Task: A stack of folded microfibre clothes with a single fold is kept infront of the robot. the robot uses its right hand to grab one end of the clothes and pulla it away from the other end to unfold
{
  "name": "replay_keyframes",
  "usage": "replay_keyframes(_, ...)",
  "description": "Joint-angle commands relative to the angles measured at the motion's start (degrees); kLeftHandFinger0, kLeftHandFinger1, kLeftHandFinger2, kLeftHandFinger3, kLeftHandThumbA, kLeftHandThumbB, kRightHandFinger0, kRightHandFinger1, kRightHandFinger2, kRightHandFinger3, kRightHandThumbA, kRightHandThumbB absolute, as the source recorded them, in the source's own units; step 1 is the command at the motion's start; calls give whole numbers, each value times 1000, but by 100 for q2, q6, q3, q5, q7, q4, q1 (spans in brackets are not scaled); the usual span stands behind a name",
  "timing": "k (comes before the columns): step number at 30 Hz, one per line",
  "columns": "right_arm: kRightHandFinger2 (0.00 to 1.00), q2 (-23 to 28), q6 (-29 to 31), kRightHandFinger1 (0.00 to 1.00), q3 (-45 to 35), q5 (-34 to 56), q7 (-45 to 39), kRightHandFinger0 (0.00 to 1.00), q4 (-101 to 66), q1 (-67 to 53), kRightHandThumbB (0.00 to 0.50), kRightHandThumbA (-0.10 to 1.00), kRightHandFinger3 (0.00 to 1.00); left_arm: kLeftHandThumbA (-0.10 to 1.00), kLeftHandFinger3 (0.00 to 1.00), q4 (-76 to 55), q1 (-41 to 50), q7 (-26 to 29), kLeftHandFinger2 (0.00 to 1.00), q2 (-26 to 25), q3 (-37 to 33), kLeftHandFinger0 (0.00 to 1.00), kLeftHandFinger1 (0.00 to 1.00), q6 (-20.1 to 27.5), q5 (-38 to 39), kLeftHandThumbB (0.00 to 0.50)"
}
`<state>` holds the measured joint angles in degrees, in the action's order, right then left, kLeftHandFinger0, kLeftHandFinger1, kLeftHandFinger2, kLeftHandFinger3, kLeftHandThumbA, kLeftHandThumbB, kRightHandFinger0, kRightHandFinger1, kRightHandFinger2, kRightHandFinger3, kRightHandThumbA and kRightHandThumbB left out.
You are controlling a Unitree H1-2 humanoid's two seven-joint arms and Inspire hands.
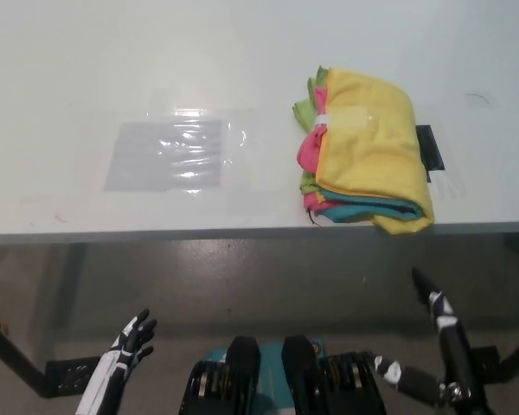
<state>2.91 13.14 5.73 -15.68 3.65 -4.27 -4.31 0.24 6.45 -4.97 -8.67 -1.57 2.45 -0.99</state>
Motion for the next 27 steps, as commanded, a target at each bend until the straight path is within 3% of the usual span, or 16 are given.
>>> replay_keyframes(1, 1000, 10, -573, 1000, -180, -1331, 252, 1000, -1135, 592, 161, 999, 1000, 1000, 1000, -242, -67, -117, 1000, -47, -24, 1000, 1000, 127, 56, 156)
replay_keyframes(4, 1000, 13, -1291, 1000, -225, -1834, 3, 1000, -1505, 1186, 171, 1000, 1000, 1000, 1000, -255, -64, -112, 1000, -73, 6, 1000, 1000, 106, 57, 162)
replay_keyframes(12, 1000, 88, -2553, 1000, -319, -1927, -372, 1000, -1144, 2954, 191, 1000, 1000, 1000, 1000, -270, -35, -125, 1000, -65, -3, 1000, 1000, 81, 30, 166)
replay_keyframes(21, 1000, 129, -3158, 1000, -102, -1881, -419, 1000, 600, 4720, 191, 1000, 1000, 1000, 1000, -280, 17, -128, 1000, -93, 29, 1000, 1000, 83, -9, 167)
replay_keyframes(27, 1000, 73, -3098, 1000, 0, -1782, -125, 1000, 1972, 5465, 224, 1000, 1000, 1000, 1000, -314, 12, -138, 1000, -85, 40, 1000, 1000, 58, 20, 171)
